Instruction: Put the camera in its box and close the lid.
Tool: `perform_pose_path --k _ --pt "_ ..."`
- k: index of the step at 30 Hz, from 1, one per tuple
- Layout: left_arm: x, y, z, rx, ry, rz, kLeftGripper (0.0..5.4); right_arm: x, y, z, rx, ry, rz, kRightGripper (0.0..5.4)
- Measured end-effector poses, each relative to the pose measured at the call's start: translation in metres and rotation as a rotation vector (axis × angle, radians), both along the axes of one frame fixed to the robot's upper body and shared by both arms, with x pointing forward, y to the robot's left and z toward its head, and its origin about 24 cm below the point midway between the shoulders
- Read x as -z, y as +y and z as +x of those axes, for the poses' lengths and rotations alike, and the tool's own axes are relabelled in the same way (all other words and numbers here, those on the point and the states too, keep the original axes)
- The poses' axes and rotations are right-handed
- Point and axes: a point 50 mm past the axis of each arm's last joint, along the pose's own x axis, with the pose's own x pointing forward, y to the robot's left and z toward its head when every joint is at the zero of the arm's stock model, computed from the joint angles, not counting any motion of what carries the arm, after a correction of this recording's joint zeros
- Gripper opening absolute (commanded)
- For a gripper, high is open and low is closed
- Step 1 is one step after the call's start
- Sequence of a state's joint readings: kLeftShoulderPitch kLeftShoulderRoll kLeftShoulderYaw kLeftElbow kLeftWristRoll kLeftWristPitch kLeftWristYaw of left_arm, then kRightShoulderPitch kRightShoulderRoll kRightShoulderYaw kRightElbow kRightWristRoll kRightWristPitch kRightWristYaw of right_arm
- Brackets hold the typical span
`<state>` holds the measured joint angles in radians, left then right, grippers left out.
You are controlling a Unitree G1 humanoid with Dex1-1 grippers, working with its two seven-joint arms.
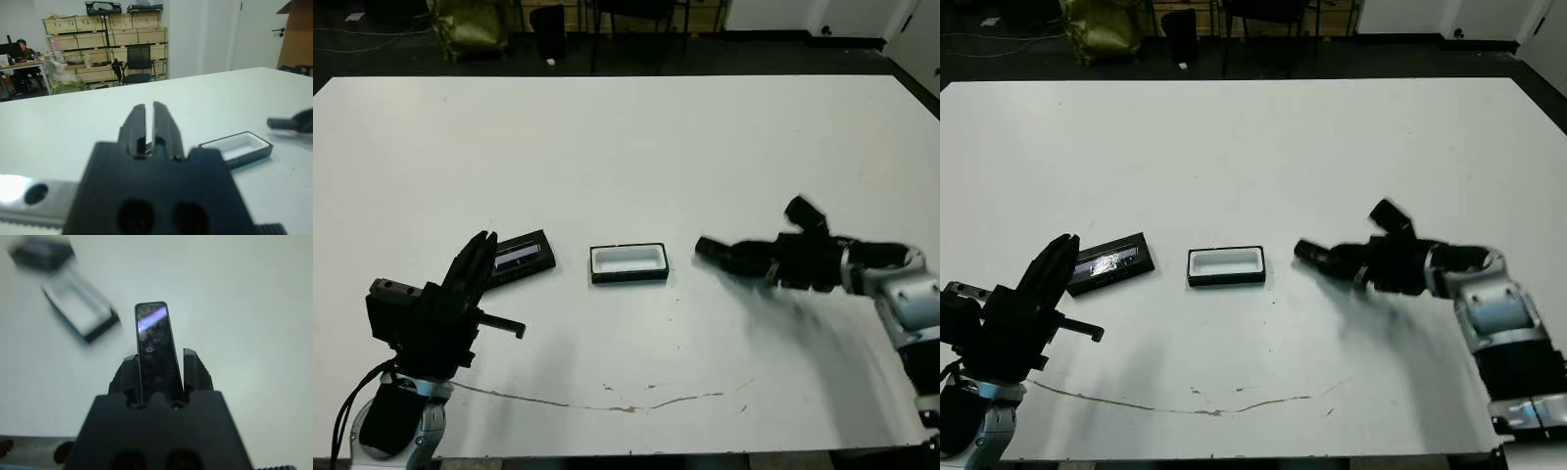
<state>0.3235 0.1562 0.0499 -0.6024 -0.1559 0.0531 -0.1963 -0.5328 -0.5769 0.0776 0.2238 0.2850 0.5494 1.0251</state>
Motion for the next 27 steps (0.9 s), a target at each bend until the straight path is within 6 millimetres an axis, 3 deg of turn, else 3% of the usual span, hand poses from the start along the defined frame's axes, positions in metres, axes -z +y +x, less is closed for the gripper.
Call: perform_pose_path --k 10,20,27 --pt "0.001 -0.002 -0.001 0.006 -0.001 0.002 0.0 -0.045 0.033 0.02 -0.112 -0.082 0.11 0.64" --pt "0.005 -0.002 -0.004 -0.003 0.019 -0.002 0.0 -0.054 0.081 0.03 -0.267 -0.152 0.09 0.64" --pt "0.005 -0.002 -0.005 -0.006 0.022 -0.004 0.0 -0.045 0.107 0.033 -0.383 -0.123 -0.033 0.63"
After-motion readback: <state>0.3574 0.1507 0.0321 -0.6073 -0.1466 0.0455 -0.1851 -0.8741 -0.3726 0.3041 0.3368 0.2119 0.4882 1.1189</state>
